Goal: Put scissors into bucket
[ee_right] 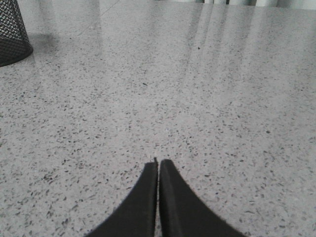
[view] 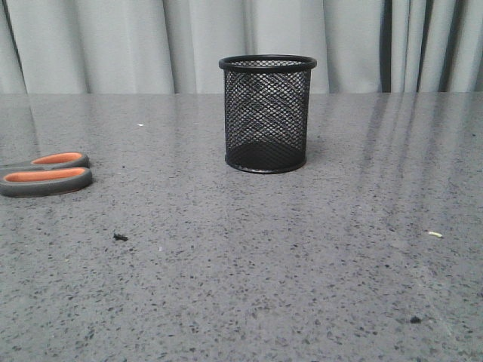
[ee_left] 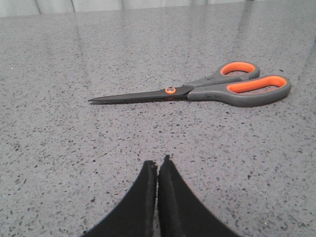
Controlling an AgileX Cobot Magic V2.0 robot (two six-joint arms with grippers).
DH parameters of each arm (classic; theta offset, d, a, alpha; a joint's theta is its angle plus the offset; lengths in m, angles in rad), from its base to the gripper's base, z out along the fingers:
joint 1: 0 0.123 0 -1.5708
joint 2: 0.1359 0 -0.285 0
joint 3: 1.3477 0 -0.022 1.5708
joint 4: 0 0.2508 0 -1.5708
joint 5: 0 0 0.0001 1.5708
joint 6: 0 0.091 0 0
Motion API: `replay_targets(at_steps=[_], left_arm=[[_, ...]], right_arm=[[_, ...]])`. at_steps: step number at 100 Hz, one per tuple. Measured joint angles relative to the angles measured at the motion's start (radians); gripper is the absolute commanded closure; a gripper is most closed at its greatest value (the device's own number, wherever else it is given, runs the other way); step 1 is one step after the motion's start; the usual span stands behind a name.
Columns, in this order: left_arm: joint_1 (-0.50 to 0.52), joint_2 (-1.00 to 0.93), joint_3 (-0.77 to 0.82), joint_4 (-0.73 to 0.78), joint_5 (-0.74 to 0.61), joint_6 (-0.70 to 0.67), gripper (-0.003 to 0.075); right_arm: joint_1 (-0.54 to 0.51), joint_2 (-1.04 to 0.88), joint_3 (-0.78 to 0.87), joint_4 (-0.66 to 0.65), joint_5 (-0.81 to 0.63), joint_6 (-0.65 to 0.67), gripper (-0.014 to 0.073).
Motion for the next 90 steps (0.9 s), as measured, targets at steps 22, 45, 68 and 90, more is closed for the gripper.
replay_targets(at_steps=[22,45,68,90], left_arm=[[0.000,0.000,0.000,0.000,0.000,0.000,0.0740],[0.000,0.000,0.000,0.000,0.000,0.000,0.0740],[0.000,0.000,0.000,0.000,0.000,0.000,0.0740],[0.000,0.000,0.000,0.000,0.000,0.000,0.0740]], right_arm=[[0.000,0.000,0.000,0.000,0.000,0.000,0.0638],[0.000,0.000,0.000,0.000,0.000,0.000,0.0638],[0.000,0.000,0.000,0.000,0.000,0.000,0.0638],[0.000,0.000,0.000,-0.002,-0.026,0.000,0.0638]])
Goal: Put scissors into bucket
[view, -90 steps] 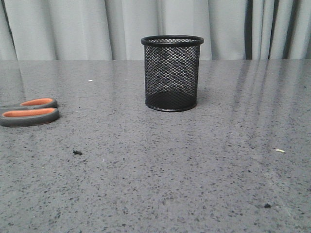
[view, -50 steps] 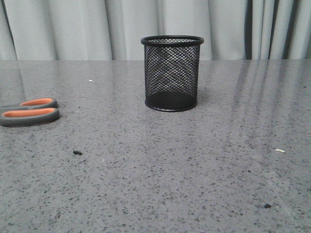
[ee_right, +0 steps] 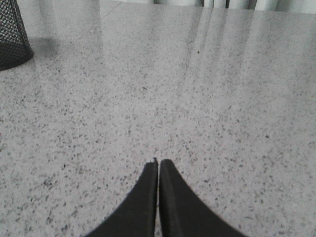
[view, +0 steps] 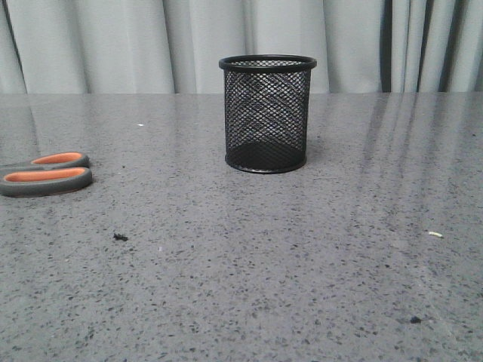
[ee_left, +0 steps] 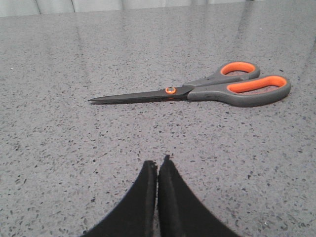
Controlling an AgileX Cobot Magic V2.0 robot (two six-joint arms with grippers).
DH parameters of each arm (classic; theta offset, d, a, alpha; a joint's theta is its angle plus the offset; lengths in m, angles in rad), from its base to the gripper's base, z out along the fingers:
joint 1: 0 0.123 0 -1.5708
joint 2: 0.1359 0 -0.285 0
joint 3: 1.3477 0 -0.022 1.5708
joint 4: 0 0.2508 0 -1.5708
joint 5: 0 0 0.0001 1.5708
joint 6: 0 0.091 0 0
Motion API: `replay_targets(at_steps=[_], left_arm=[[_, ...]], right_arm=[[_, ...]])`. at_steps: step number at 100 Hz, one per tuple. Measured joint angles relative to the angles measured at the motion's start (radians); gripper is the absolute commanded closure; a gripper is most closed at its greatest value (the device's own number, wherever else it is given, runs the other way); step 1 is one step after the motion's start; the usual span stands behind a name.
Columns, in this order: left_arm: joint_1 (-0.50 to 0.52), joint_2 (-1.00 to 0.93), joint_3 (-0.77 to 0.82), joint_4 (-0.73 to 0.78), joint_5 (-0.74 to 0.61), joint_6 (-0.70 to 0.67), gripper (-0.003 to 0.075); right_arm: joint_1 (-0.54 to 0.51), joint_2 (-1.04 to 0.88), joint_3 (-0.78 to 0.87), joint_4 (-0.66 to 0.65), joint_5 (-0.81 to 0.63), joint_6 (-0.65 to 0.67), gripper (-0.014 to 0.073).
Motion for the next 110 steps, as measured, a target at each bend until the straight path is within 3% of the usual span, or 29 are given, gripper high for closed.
replay_targets(at_steps=[16,33,47,57,63,72,80,87,97,110], left_arm=[[0.000,0.000,0.002,-0.080,-0.045,0.000,0.0740],[0.000,0.000,0.002,-0.479,-0.263,0.000,0.0740],[0.000,0.000,0.002,-0.794,-0.350,0.000,0.0739],[0.000,0.000,0.002,-0.888,-0.360,0.000,0.0727],[0.000,0.000,0.000,-0.883,-0.345,0.000,0.0684],[0.000,0.000,-0.015,-0.788,-0.303,0.000,0.0538],[0.000,0.005,-0.061,-0.663,-0.242,0.000,0.0365],[0.000,0.039,-0.112,-0.568,-0.208,0.000,0.0272],[0.000,0.121,-0.178,-0.483,-0.171,0.000,0.0262],[0.000,0.274,-0.278,-0.431,-0.074,0.049,0.0281]], right_arm=[[0.000,0.000,0.000,0.065,-0.167,0.000,0.0638],[0.000,0.000,0.000,0.298,-0.375,0.000,0.0638],[0.000,0.000,0.000,0.442,-0.415,0.000,0.0638],[0.000,0.000,-0.002,0.480,-0.417,0.002,0.0638],[0.000,0.000,-0.022,0.471,-0.388,0.002,0.0635],[0.000,0.004,-0.092,0.399,-0.308,0.002,0.0588],[0.000,0.044,-0.172,0.321,-0.238,0.002,0.0483],[0.000,0.099,-0.241,0.266,-0.172,0.002,0.0351],[0.000,0.193,-0.321,0.233,-0.100,0.002,0.0209],[0.000,0.309,-0.394,0.219,-0.001,0.002,0.0172]])
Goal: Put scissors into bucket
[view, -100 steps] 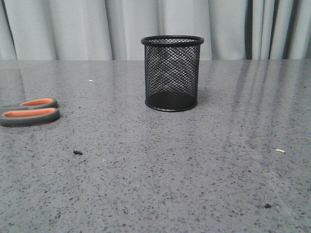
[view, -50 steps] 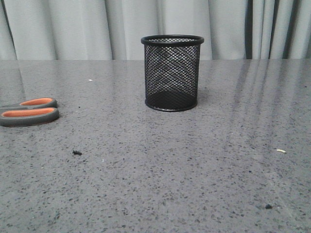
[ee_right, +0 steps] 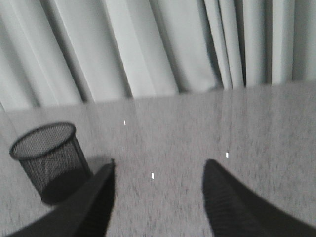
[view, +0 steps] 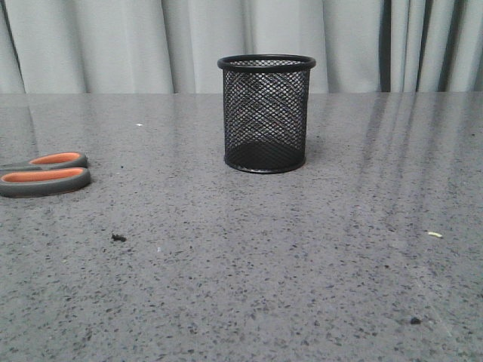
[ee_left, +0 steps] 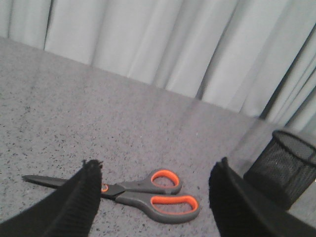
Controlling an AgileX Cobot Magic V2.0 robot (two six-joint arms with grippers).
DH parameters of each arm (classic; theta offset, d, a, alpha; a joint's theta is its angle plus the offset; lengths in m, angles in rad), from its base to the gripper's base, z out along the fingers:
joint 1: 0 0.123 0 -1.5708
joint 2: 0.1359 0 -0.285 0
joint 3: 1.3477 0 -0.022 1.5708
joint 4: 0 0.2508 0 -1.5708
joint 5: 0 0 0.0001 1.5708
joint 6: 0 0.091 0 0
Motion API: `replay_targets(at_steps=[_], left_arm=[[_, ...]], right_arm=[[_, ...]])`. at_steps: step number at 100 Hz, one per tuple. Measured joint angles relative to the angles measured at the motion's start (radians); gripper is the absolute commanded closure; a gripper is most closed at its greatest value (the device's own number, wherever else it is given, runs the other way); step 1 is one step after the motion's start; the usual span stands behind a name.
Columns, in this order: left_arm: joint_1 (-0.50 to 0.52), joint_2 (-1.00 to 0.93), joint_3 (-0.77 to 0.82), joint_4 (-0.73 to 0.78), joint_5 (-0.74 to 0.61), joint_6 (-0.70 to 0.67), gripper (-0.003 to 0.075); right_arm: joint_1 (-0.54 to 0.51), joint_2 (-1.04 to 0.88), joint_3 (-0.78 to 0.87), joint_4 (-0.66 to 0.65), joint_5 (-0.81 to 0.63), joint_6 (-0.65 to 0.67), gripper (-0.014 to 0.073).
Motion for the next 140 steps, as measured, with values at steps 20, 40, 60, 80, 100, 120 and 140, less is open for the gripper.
replay_targets(at_steps=[20,40,60,80,100,120,140], left_arm=[[0.000,0.287,-0.224,0.018,0.223,0.218,0.0332],[0.000,0.606,-0.468,0.029,0.412,0.425,0.0372],[0.000,0.890,-0.683,0.100,0.551,0.747,0.0356],[-0.016,1.075,-0.852,0.272,0.750,0.927,0.0327],[-0.049,1.178,-0.933,0.382,0.878,1.093,0.0327],[-0.053,1.242,-0.937,0.361,0.912,1.313,0.0327],[-0.053,1.312,-0.940,0.347,0.861,1.345,0.0327]], right_arm=[[0.002,0.125,-0.038,0.000,0.088,0.000,0.0172],[0.029,0.144,-0.040,0.000,0.086,0.000,0.0174],[0.070,0.143,-0.042,0.000,0.075,0.000,0.0174],[0.103,0.143,-0.042,-0.002,0.075,0.000,0.0174],[0.106,0.143,-0.042,-0.004,0.062,-0.006,0.0174],[0.106,0.143,-0.042,-0.004,0.060,-0.010,0.0174],[0.106,0.143,-0.042,-0.004,0.060,-0.012,0.0174]])
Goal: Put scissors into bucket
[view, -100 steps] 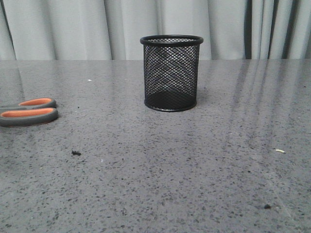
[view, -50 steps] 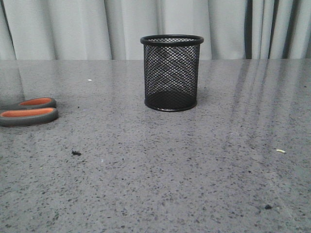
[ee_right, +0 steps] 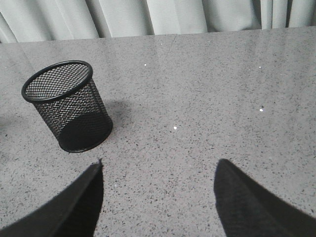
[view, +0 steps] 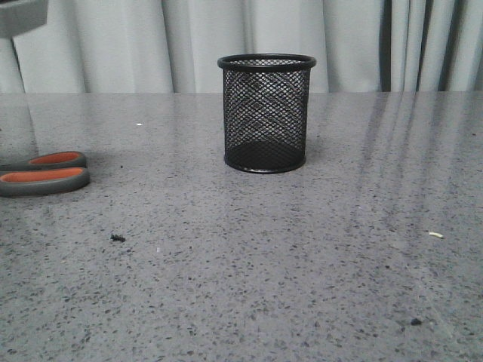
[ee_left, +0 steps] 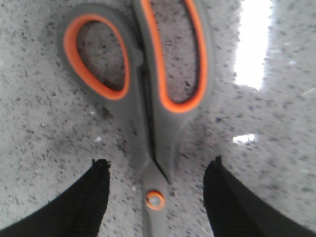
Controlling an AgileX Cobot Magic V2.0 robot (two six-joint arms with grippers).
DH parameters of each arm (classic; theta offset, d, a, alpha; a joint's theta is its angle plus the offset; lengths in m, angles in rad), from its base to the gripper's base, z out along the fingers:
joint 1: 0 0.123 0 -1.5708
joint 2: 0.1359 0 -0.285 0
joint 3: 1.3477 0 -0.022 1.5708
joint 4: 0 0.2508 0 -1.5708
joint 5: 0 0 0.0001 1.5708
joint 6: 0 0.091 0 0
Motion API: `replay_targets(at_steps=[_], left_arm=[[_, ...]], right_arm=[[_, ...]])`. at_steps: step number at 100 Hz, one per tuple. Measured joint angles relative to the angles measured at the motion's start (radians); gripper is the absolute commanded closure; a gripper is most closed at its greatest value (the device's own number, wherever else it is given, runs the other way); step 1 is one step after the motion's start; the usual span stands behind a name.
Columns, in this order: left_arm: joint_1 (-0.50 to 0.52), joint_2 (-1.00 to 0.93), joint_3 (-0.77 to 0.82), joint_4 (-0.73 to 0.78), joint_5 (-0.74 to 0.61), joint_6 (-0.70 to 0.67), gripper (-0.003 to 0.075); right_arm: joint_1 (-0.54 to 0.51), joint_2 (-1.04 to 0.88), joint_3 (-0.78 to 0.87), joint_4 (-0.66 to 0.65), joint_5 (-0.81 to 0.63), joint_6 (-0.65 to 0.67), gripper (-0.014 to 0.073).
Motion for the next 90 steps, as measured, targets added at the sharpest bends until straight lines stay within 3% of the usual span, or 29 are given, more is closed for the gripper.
replay_targets(at_steps=[31,72,79,90], left_arm=[[0.030,0.091,-0.065,-0.103,-0.016,0.044,0.0328],[0.034,0.119,-0.083,-0.150,0.062,0.064,0.0335],[0.037,0.121,-0.083,-0.160,0.069,0.058,0.0369],[0.037,0.121,-0.083,-0.169,0.083,0.042,0.0491]], right_arm=[[0.032,0.000,0.000,-0.002,0.010,-0.002,0.0174],[0.036,0.000,0.000,-0.002,0.015,-0.002,0.0174],[0.036,0.000,0.000,-0.002,0.015,-0.002,0.0174],[0.038,0.000,0.000,-0.003,0.015,-0.002,0.0174]])
